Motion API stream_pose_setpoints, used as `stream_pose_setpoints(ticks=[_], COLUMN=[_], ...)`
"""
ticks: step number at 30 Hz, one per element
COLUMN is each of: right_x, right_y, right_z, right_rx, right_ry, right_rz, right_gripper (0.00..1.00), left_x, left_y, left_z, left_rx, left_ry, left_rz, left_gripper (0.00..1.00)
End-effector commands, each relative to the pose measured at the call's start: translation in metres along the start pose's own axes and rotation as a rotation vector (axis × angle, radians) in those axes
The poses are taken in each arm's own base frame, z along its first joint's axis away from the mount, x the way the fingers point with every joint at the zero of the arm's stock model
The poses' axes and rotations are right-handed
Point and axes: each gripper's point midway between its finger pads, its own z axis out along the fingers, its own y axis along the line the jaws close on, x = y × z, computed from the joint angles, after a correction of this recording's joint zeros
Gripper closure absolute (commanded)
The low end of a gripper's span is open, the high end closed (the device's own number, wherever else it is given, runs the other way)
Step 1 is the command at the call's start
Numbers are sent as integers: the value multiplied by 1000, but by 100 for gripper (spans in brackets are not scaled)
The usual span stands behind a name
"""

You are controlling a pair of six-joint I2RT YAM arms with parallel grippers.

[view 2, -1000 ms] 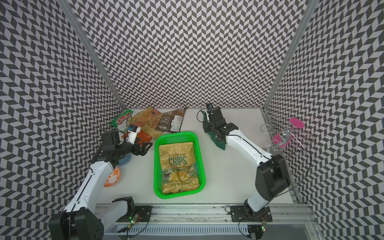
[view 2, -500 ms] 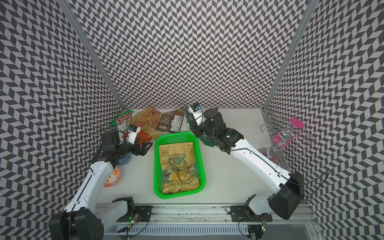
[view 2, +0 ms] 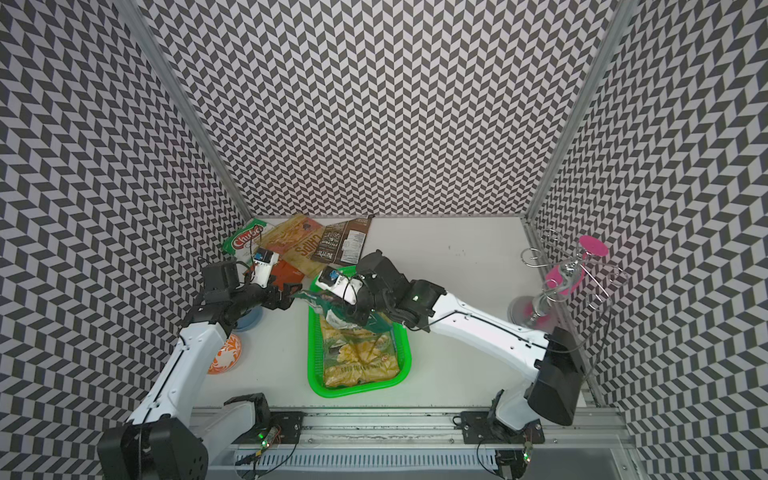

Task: Put the potato chips into the basket
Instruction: Place the potato chip in the basket.

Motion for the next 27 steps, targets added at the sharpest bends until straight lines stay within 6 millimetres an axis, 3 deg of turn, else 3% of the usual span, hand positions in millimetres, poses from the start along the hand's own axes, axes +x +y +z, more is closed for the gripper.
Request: stream_pose_setpoints(ticks=[1, 2, 3, 5, 7, 9, 12, 16, 20, 27], right_x=[11, 16, 19, 20, 16, 9, 9, 27, 55, 78], right_y=[22, 24, 25, 25, 23, 15, -4, -28, -32, -52], right_z=[7, 6, 4, -3, -15, -31, -47, -52, -35, 13], right_rx=[-62, -59, -55, -33, -6, 62, 117, 102, 84, 118], right_ry=[33, 50, 56, 51, 21, -32, -115, -150, -122, 26], right_rz=[-27, -20, -11, 3, 17, 65, 185, 402, 504, 502], right_gripper=[95, 91, 78, 44, 39, 29, 25, 22, 21, 19], left_x=[-6, -6, -6, -6, -6, -6, -6, -6, -7, -6], left_y=[7, 7, 6, 6, 6, 5, 5, 3, 0, 0], left_z=[-2, -2, -2, -1, -1, -1, -1, 0, 0, -1], left_rx=[-29, -29, -27, -23, -21, -19, -15, -4, 13, 13], left_ry=[-18, -19, -19, -19, -19, -17, -18, -18, -20, -17], left_rz=[-4, -5, -5, -5, -6, -6, -7, -3, 0, 3], left_gripper=[1, 1, 1, 1, 1, 1, 1, 1, 1, 1])
